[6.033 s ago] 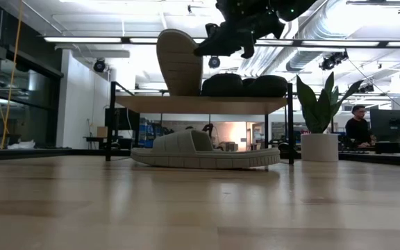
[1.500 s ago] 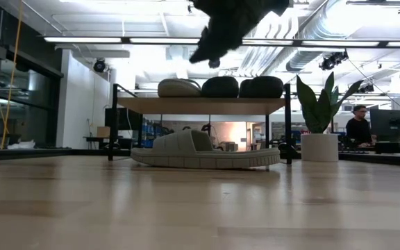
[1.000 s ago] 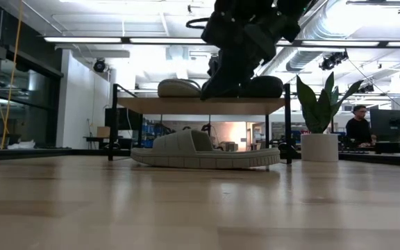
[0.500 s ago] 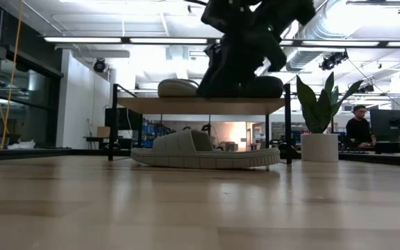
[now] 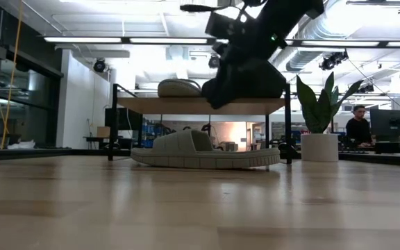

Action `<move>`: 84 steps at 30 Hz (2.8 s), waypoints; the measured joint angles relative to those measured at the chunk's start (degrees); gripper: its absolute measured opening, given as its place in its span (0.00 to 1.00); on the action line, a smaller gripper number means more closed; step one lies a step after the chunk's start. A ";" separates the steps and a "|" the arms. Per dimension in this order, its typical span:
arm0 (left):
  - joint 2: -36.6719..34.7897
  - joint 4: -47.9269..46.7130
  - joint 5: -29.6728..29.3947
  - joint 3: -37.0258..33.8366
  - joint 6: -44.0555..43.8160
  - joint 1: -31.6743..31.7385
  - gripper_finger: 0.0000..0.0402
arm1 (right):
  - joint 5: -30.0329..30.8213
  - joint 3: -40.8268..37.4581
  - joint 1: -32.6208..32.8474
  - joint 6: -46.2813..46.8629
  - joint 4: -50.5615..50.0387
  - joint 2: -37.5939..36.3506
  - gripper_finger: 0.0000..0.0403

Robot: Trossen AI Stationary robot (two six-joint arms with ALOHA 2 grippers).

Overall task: Pick and place slides into the shelf
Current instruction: Put the white slide on the shelf

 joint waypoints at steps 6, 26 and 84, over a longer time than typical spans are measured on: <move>0.00 0.56 -0.03 0.02 0.45 0.02 0.74 | 3.22 -0.31 -0.09 -1.46 0.64 3.26 0.27; 0.00 0.86 -0.04 0.02 1.08 0.02 0.74 | 4.57 -0.31 -0.35 -3.23 3.94 5.06 0.27; 0.00 3.39 -0.01 0.02 3.05 0.04 0.74 | 4.21 -0.25 -0.79 -6.11 17.15 12.14 0.04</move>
